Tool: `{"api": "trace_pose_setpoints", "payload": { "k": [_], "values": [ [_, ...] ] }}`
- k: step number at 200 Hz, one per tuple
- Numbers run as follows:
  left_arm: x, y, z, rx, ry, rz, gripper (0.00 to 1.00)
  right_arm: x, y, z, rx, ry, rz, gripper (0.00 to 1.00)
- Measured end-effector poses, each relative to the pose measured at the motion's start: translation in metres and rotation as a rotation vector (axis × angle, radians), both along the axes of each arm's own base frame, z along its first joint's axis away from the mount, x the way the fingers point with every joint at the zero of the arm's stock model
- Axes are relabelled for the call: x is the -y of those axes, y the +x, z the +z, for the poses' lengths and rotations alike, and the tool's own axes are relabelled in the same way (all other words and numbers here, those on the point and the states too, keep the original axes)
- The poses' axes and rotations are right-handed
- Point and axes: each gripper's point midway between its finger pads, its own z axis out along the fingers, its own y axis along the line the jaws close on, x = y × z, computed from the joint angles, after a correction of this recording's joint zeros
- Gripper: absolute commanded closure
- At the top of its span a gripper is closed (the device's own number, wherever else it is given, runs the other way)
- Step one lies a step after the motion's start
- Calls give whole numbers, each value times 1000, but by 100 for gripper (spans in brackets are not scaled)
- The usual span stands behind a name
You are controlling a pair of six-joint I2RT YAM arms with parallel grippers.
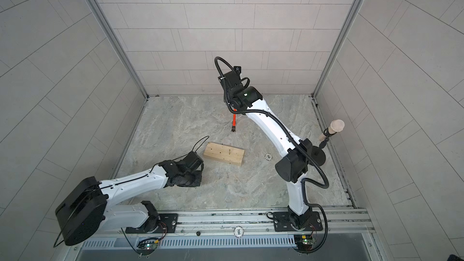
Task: Use a claw hammer to pull out a nail
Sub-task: Place the nail at the center of the board.
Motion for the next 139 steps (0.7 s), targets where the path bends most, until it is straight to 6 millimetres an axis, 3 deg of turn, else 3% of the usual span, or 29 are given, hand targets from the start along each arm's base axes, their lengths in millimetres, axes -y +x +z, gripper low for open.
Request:
{"api": "trace_pose_setpoints", "payload": {
  "k": [139],
  "values": [
    [5, 11, -3, 24, -14, 63, 94, 5, -1, -8, -29, -10, -2, 100]
  ]
}}
